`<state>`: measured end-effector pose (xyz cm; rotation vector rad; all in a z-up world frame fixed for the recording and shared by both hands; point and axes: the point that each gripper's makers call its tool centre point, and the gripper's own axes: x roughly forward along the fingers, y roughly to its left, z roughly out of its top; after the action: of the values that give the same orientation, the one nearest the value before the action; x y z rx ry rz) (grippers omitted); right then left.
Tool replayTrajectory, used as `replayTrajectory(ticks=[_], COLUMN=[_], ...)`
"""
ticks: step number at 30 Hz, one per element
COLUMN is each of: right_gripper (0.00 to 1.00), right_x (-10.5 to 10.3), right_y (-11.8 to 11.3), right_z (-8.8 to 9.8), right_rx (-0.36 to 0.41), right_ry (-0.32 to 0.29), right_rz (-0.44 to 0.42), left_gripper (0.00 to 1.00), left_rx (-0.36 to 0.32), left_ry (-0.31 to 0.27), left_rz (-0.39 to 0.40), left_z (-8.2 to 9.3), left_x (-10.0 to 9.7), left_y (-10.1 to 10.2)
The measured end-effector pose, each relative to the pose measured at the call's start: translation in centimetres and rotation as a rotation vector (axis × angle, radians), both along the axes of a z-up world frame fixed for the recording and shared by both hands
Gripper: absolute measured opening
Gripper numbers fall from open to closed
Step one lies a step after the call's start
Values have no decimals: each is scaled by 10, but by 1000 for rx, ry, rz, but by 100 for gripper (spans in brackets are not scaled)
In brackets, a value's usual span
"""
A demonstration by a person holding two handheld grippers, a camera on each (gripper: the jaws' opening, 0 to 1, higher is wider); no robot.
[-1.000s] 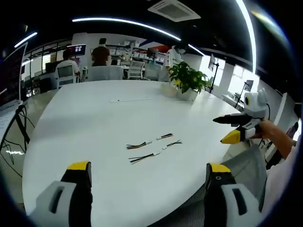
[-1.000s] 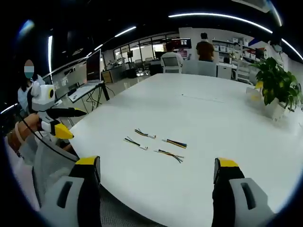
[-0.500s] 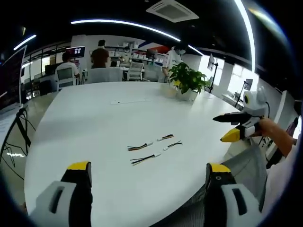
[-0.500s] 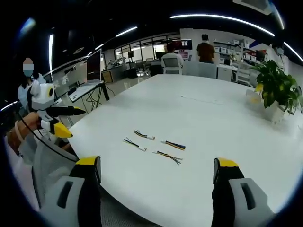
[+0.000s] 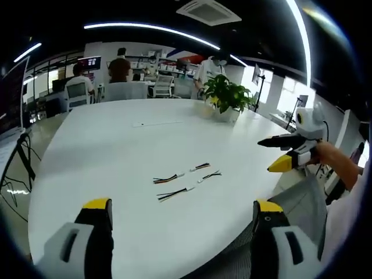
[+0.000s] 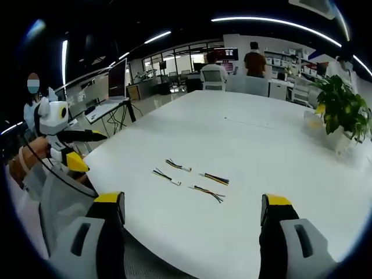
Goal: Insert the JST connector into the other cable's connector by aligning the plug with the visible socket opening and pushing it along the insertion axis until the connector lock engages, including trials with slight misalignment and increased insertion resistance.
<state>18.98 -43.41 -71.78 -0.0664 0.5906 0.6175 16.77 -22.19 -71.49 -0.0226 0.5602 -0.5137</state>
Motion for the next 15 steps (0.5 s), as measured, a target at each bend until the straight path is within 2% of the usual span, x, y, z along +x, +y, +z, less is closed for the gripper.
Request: replayTrajectory(ticks=[15], right_gripper=[94], right_x=[1], right_y=[-1], right_z=[-1], right_rx=[-7], right_ry=[5], right_rz=[-7], left_gripper=[99], left_rx=[25], left_ry=[-12], left_rz=[-1], left_z=[3], left_x=[1], left_y=[4])
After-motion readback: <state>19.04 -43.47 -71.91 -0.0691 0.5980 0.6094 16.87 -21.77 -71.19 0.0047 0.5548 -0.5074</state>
